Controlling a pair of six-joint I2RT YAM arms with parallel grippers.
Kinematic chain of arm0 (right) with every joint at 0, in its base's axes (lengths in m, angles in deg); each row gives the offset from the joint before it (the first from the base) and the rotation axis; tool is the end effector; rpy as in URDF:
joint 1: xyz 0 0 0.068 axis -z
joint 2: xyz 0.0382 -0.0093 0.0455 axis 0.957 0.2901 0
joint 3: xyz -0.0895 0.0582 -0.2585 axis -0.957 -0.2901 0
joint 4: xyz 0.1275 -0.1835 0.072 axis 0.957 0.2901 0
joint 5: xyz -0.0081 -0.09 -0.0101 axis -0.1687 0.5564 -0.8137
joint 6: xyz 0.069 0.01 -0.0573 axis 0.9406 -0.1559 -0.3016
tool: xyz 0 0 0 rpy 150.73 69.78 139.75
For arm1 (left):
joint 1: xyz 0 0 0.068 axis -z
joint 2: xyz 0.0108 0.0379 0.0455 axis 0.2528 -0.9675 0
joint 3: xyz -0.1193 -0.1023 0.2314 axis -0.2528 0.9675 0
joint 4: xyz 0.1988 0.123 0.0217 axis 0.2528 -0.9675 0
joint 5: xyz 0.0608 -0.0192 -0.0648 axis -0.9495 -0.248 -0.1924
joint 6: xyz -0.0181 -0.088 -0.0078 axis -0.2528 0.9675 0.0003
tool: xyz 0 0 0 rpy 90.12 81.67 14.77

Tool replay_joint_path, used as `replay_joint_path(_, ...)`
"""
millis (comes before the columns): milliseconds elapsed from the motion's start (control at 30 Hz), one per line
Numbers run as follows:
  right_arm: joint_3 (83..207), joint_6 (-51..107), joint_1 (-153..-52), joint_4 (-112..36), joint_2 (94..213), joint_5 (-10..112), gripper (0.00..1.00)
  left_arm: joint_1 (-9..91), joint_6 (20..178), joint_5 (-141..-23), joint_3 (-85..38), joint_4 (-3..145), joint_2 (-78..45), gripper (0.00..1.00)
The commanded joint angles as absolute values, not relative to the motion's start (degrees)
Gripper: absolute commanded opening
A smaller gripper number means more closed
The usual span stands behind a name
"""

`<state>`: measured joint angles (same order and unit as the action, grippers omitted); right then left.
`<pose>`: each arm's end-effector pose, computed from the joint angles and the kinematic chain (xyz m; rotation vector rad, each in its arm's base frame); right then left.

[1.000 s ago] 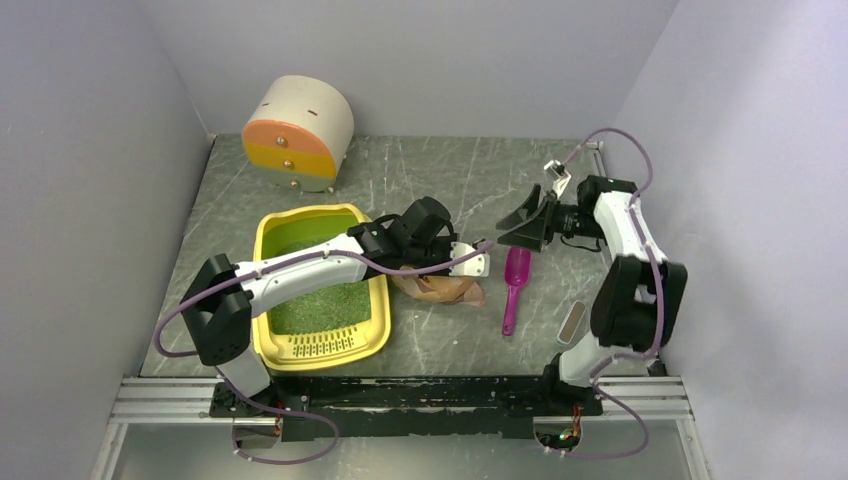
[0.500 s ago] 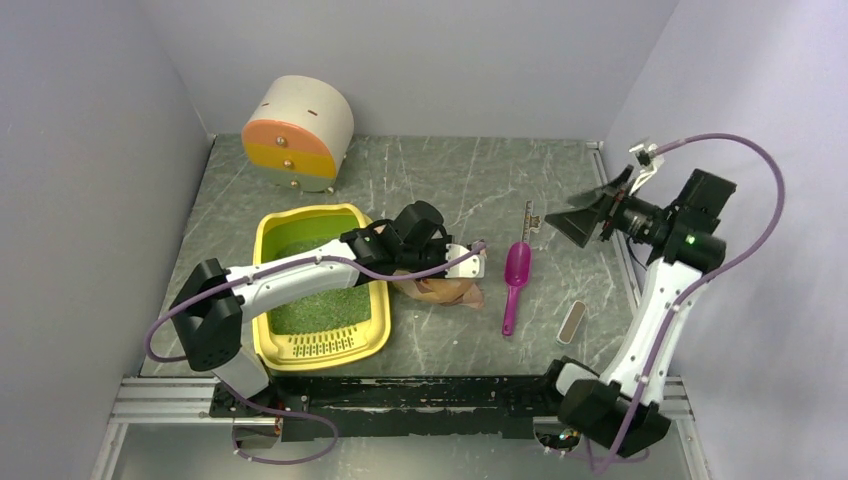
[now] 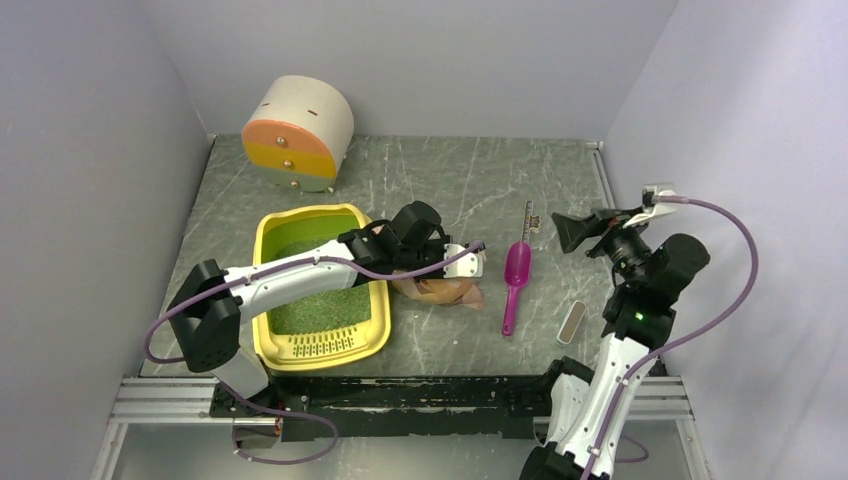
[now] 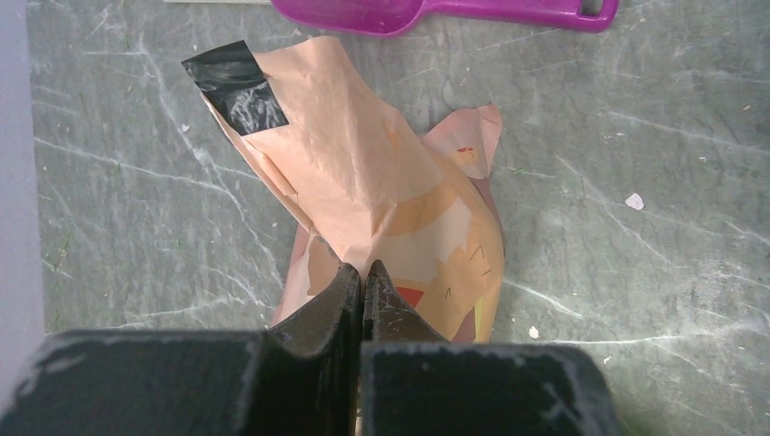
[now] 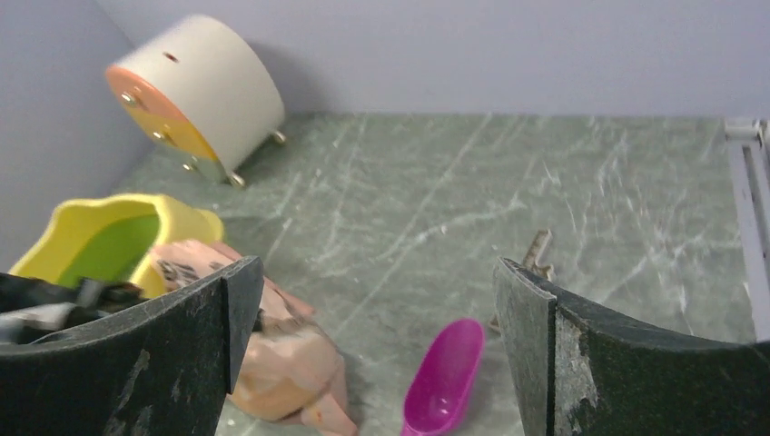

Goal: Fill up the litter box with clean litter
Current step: Close the cat litter bag at the center of the board.

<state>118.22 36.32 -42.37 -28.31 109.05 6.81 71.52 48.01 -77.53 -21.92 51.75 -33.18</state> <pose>0.1393 -0.0090 0.3841 -0.1043 1.5662 0.4791 0.1883 -0.3206 0.2673 1.7537 1.4166 -0.4094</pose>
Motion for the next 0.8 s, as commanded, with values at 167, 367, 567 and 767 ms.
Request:
replay_joint_path(167, 107.3, -7.1, -44.9, -18.5, 101.0, -4.0, 1.0, 69.5, 49.2, -72.1, -25.5, 47.4, -31.7, 0.05)
replay_joint_path(367, 103.1, -18.4, -47.5, -12.3, 98.9, -14.3, 0.86, 68.1, 49.8, -68.7, -25.8, 46.5, -32.2, 0.05)
replay_joint_path(567, 100.6, -15.5, -50.5, -19.0, 98.0, -18.1, 0.72, 68.1, 50.3, -67.2, -27.1, 45.8, -33.4, 0.05)
replay_joint_path(767, 102.9, -21.1, -57.4, -15.5, 102.6, -14.0, 0.77, 68.1, 52.0, -65.2, -27.0, 47.8, -33.3, 0.05)
